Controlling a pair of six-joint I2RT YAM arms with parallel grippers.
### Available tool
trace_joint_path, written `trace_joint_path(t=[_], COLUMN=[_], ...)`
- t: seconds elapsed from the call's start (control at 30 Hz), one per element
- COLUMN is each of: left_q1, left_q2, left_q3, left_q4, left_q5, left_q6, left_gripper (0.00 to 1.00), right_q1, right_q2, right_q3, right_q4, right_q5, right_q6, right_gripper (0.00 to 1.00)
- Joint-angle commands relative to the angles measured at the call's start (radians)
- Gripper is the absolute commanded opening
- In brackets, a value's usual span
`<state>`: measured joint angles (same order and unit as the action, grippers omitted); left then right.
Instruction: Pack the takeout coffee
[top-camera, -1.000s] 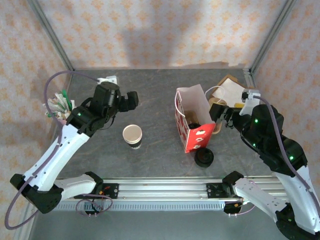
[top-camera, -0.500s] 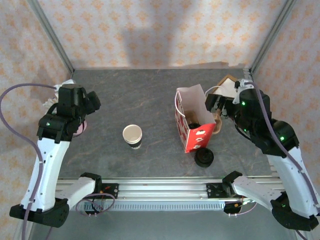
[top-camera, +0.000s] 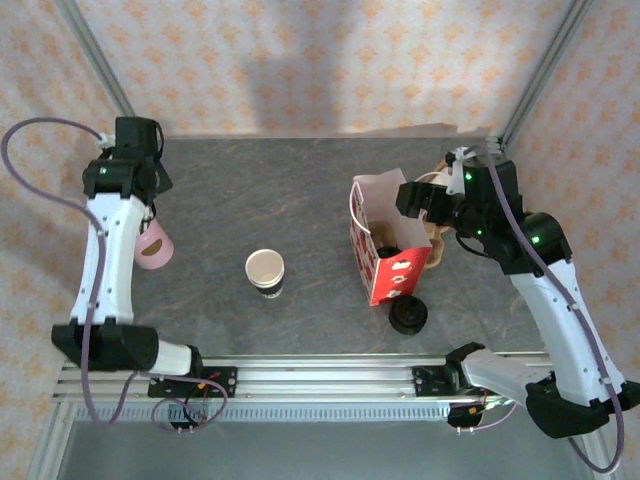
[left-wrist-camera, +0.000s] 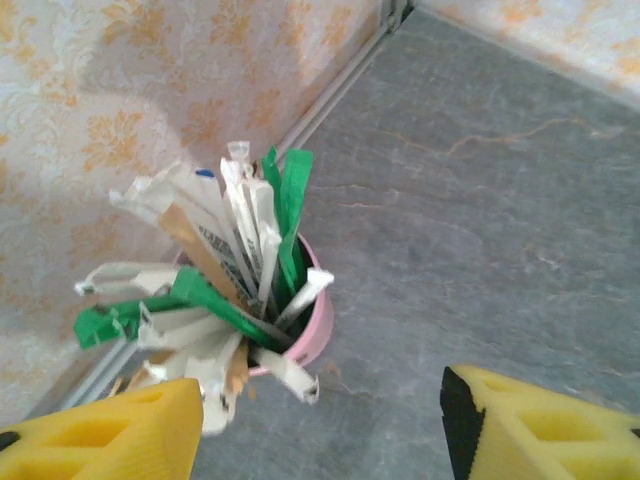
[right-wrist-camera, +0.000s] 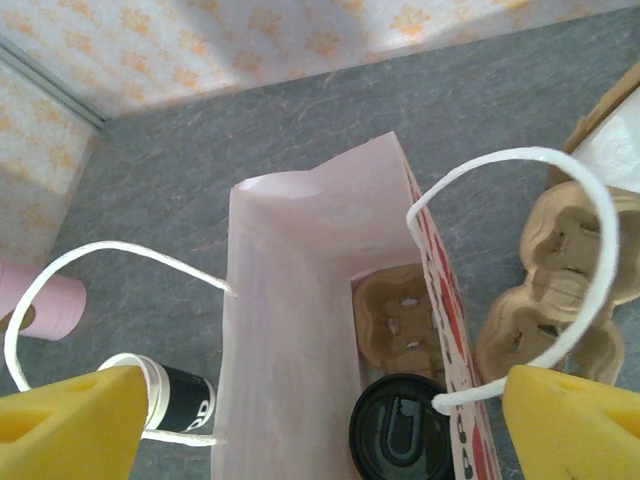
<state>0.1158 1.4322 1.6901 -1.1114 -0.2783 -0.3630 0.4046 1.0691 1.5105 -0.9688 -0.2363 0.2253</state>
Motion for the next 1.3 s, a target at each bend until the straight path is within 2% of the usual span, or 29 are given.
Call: trace_joint_path(t=[0.0, 0.1, 0.37, 0.47, 0.87, 1.0, 1.27], left_q1=[0.053, 0.080, 0.126, 0.131, 0.144, 0.145, 0.147], left_q2=[0.094, 0.171, 0.273, 0.315, 0.398, 0.405, 0.397], left_q3=[0.080, 0.132, 0.212, 0.246, 0.269, 0.271, 0.275], left_q4=[-0.064, -0.087, -0.125, -0.147, -0.166, -0.169, -0.176], left_q5=[0.019, 0.023, 0.027, 0.031, 0.021, 0.003, -0.017], left_q6=[0.042, 0.057, 0.104, 0.114, 0.134, 0.140, 0.147], left_gripper=[0.59, 0.54, 0.54, 0.50, 0.32, 0.22, 0.09], right_q1=[-0.008, -0.010, -0.019, -0.023, -0.030, -0.029, -0.031], right_q2=[-0.008, -0.006, 0.005, 0.012, 0.025, 0.020, 0.017], right_q3=[0.016, 0.000, -0.040, -0.047, -0.051, -0.064, -0.065], right_q4=[0.022, 0.027, 0.049, 0.057, 0.060, 0.065, 0.063], right_q5=[-0.034, -0.025, -0.004, -0.008, -0.029, -0.020, -0.022], right_q6=[-0.033, -0.038, -0.051, -0.051, -0.065, -0.067, -0.067], right_gripper=[0.91, 0.91, 0.90, 0.90, 0.90, 0.90, 0.90])
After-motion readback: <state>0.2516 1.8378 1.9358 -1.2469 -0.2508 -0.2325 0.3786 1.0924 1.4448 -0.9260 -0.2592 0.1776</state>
